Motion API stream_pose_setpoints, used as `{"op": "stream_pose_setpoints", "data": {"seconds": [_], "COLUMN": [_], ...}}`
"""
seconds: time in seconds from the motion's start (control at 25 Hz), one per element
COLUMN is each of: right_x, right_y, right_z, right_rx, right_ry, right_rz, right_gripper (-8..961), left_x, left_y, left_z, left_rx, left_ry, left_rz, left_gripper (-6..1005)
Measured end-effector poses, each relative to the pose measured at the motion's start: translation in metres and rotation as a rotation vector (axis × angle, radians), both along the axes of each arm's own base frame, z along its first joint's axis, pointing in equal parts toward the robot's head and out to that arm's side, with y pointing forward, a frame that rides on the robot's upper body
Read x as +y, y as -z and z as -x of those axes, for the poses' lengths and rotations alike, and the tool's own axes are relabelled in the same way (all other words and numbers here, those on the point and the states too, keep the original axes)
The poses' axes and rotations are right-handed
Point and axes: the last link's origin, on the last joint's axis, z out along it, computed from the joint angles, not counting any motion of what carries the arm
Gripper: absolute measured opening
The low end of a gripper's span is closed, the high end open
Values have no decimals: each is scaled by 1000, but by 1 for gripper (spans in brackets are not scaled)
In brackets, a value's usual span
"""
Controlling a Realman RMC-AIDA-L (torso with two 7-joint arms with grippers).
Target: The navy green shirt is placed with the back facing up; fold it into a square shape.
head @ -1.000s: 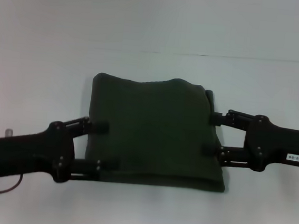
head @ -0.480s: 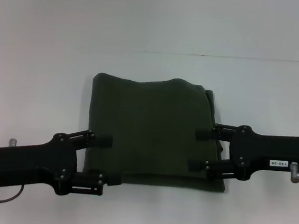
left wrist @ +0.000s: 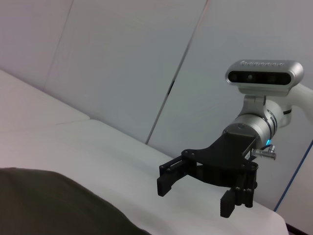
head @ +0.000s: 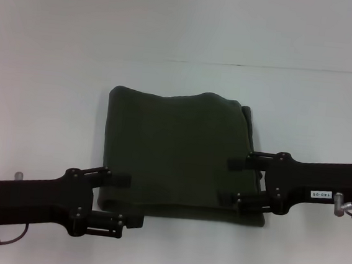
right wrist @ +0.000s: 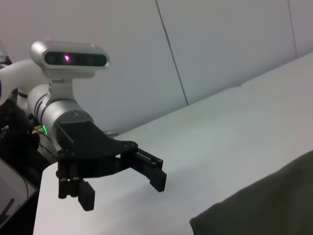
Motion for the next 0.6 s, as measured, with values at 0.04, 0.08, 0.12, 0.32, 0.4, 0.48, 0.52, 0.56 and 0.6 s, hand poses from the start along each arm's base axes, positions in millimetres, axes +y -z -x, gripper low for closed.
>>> {"op": "stream_pose_setpoints", "data": {"seconds": [0.04,0.08,0.12,0.32,0.4,0.48,0.52,0.56,0.6], "right_x": [0,1,1,1,1,1,1,1,1], "right_y": [1,1,1,2,2,2,2,2,2], "right_z": [0,0,0,0,0,0,0,0,0], "right_rx": [-4,-7,-8,-11,-11,-11,-11,-11,-11], "right_ry": [3,4,4,2,2,2,2,2,2], "right_rz": [0,1,1,4,5,5,5,5,5], "right_gripper": [915,915,915,910,909,907,906,905,905], "left_x": [0,0,0,0,0,0,0,0,0], "left_y": [0,0,0,0,0,0,0,0,0], "left_z": [0,0,1,1,1,1,1,1,1], "left_rx": [2,3,4,6,6,6,7,7,7], "left_ry": [-1,-3,-4,-5,-5,-5,-5,-5,-5], "left_rz": [0,1,1,3,3,3,3,3,3], "left_gripper": [951,951,950,950,950,950,950,950,950]}}
